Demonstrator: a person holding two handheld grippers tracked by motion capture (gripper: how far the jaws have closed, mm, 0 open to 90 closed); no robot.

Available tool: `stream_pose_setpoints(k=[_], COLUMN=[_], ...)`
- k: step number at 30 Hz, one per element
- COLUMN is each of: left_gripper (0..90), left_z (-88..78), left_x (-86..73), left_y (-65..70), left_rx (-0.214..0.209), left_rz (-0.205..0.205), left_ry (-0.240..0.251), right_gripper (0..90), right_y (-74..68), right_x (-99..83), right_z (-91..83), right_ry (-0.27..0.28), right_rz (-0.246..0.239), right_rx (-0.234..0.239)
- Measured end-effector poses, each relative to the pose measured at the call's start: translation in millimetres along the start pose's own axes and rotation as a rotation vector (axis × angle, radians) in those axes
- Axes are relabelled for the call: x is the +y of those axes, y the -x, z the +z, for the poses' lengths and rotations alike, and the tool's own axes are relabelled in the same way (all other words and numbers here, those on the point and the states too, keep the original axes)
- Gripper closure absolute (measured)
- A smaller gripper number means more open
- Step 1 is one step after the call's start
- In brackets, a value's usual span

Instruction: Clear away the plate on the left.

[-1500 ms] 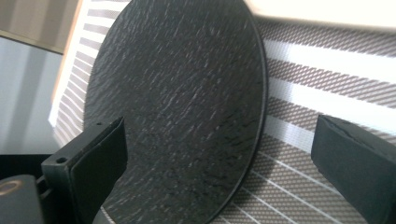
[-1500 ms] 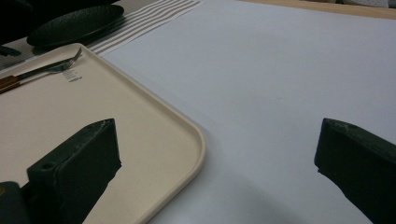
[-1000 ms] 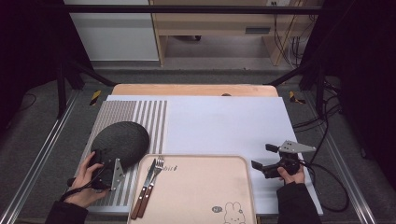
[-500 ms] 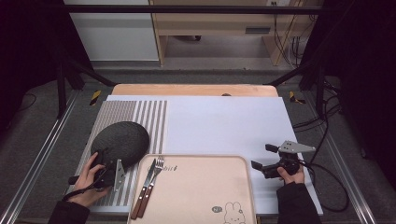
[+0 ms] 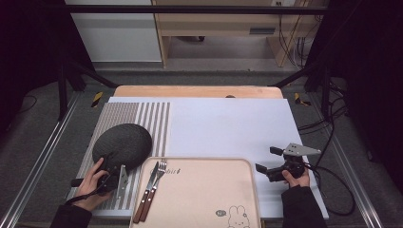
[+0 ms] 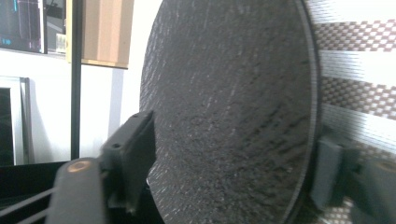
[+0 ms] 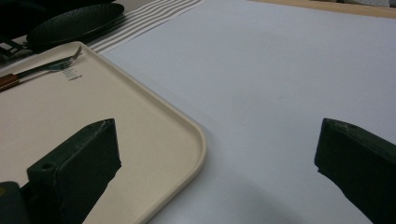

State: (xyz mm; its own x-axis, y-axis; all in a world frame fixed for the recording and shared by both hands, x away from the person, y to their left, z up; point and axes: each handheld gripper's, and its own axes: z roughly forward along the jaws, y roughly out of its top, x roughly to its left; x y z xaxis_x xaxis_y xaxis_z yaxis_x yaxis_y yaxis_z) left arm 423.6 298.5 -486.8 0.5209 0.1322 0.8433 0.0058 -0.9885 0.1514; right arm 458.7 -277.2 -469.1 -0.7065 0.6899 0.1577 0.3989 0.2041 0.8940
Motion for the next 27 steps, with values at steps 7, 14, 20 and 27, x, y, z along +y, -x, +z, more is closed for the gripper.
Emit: stream_pose_setpoints(k=[7, 14, 20, 27], left_gripper=[52.6, 65.2, 76.2, 77.5], left_z=[-0.8, 0.1, 0.5, 0.8], left_x=[1.0, 0.5, 0.3, 2.1], left_y=[8.7, 12.8, 15.3, 17.8], left_rx=[-0.017, -0.026, -0.04, -0.026], left_rz=[0.032, 0.05, 0.06, 0.089], left_ry=[0.008, 0.015, 0.016, 0.004], right_gripper=[0.4, 0.4, 0.4, 0.4], right_y=[-0.3, -0.5, -0.8, -0.6], right_x=[-0.1, 0.2, 0.5, 0.4], right_z=[0.1, 0.3, 0.5, 0.5], right_ry=[-0.001, 0.0, -0.001, -0.003], right_rz=[0.001, -0.002, -0.005, -0.008], right_rx=[0.0, 0.0, 0.0, -0.002])
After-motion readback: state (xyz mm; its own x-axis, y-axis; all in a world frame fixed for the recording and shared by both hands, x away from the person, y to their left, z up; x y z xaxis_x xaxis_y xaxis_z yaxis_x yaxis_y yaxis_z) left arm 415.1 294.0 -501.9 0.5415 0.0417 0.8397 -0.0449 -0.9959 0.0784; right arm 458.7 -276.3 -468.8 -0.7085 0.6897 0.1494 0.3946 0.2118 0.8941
